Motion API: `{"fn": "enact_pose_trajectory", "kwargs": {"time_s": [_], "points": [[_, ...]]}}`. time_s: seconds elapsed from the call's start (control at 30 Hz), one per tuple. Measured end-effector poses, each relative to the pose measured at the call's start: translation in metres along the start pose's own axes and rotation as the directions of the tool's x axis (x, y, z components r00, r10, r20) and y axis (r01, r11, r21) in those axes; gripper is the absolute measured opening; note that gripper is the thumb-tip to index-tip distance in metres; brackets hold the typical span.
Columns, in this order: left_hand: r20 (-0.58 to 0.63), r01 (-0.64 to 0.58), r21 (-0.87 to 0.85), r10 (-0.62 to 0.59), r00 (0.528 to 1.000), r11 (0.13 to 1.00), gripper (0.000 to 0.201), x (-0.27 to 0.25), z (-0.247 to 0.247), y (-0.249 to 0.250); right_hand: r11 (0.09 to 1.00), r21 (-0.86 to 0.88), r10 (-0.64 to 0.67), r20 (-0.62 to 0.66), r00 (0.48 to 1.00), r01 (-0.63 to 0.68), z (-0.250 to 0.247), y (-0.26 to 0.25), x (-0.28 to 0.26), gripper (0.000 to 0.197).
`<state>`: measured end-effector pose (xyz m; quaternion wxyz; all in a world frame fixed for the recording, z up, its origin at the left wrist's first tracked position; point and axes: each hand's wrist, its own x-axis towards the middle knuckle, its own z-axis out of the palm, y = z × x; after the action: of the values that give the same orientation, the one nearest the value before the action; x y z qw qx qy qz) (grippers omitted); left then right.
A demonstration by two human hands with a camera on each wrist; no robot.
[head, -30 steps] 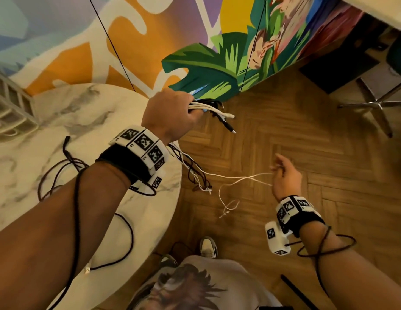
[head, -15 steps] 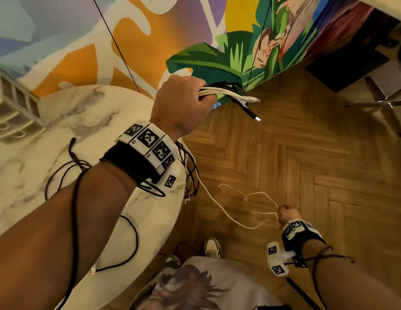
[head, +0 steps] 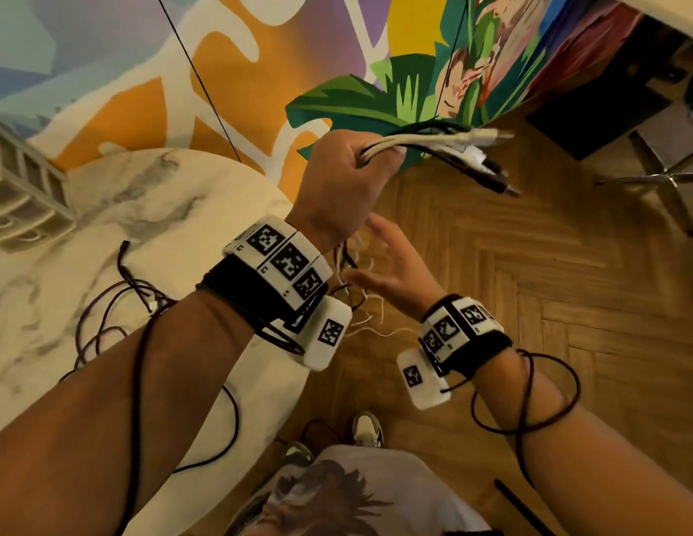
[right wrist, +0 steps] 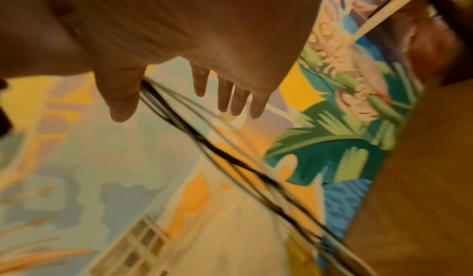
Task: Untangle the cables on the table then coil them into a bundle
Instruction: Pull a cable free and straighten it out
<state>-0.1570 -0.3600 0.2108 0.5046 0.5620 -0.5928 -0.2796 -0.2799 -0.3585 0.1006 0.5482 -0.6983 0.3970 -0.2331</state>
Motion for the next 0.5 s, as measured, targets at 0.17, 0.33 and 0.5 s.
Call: {"fn": "enact_pose_trajectory", "kwargs": {"time_s": [0.17,0.33,0.5], "points": [[0.058,0.138,-0.337,-0.125,0.99,0.931,0.05,-0.003,-0.001,0.005,0.967,0.223,-0.117,-0.04,0.992,0.123,0.005,-0.057,0.02,0.019],[0.059,0.271,-0.364,-0.268,0.962,0.891,0.046,-0.006,-0.001,-0.001,0.993,0.111,-0.031,-0.043,0.999,0.036,0.016,-0.052,0.026,0.038],[0.031,0.416,-0.339,-0.432,0.901,0.844,0.049,-0.015,-0.002,-0.017,0.959,0.278,0.021,0.104,0.994,-0.049,0.022,-0.038,0.015,0.015]]}}
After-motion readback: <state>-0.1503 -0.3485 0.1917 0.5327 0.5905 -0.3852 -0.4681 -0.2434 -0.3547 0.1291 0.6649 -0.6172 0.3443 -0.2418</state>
